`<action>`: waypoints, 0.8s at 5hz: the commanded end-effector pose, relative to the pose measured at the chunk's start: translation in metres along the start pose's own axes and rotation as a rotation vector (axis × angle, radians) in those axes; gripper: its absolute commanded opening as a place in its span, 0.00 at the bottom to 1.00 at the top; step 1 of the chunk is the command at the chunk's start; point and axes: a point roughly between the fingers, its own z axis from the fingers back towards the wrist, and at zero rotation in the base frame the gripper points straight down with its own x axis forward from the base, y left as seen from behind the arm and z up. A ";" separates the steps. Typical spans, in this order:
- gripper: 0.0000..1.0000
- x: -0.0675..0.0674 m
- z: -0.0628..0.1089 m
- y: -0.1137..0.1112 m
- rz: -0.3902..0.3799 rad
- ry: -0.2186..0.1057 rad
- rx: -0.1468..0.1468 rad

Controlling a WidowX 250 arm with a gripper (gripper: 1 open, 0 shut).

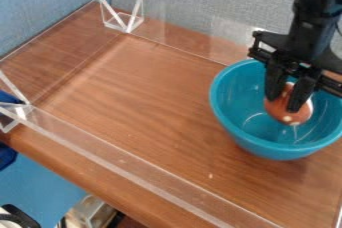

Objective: Put the mushroom in the blue bowl

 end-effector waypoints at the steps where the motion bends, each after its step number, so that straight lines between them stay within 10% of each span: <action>1: 0.00 0.015 0.013 0.004 0.047 -0.051 -0.003; 4: 0.00 0.026 -0.017 0.034 0.040 -0.037 0.002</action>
